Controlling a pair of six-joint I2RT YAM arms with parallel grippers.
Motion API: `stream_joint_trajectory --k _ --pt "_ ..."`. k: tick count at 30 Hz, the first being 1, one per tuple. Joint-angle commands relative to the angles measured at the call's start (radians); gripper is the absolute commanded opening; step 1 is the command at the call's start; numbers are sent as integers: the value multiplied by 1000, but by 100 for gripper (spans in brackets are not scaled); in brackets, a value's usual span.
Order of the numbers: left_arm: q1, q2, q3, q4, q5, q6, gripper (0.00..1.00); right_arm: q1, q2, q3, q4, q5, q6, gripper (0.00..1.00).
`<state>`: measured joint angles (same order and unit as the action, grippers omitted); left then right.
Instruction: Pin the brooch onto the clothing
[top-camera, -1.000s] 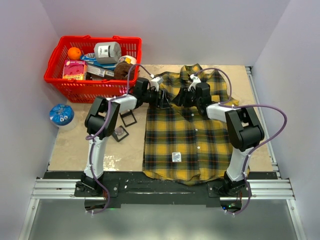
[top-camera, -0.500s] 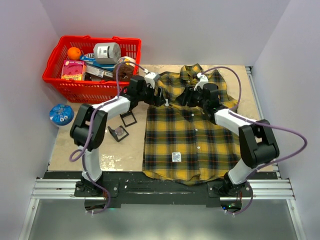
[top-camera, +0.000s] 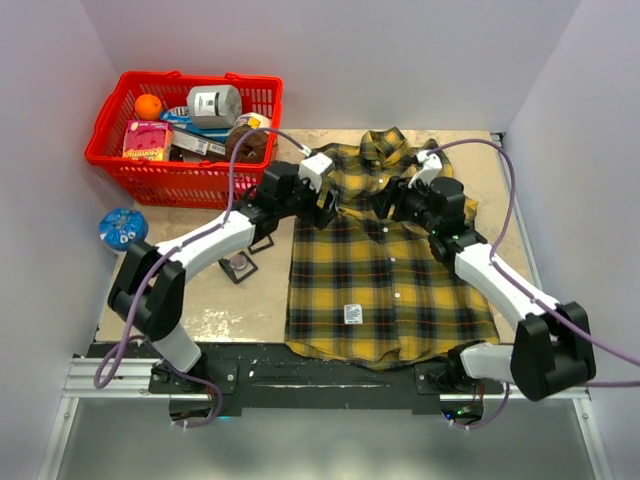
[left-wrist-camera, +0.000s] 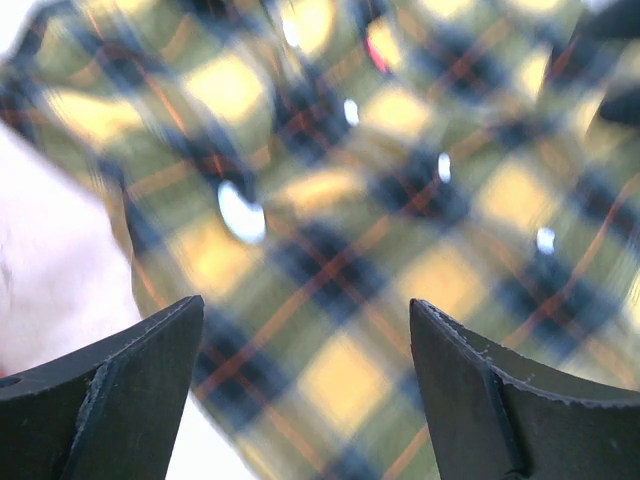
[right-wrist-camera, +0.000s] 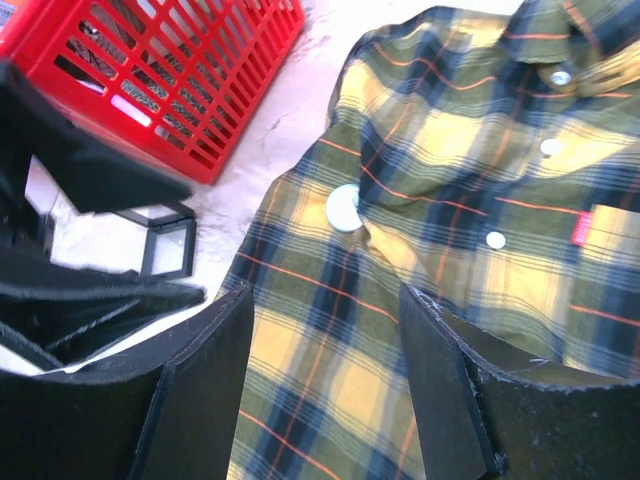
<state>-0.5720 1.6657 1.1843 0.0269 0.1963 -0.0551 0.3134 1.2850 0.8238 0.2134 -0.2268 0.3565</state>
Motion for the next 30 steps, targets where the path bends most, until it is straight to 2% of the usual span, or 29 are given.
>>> stream_joint_trajectory --k 1,6,13,21,24,30 --pt "4 -130 -86 -91 -50 87 89 -2 -114 -31 -71 60 -53 64" --pt "6 -237 -163 -180 -103 158 93 -4 -217 -66 -106 80 -64 65" --pt "95 -293 -279 -309 -26 175 94 -2 -328 -91 -158 107 -70 65" --pt "164 -305 -347 -381 -246 152 92 -2 -430 -81 -203 142 -93 66" --pt "243 -317 -361 -381 -262 138 92 -2 -461 -81 -210 155 -108 67" --pt "288 -264 -353 -395 -288 133 89 -2 -513 -84 -240 176 -125 68"
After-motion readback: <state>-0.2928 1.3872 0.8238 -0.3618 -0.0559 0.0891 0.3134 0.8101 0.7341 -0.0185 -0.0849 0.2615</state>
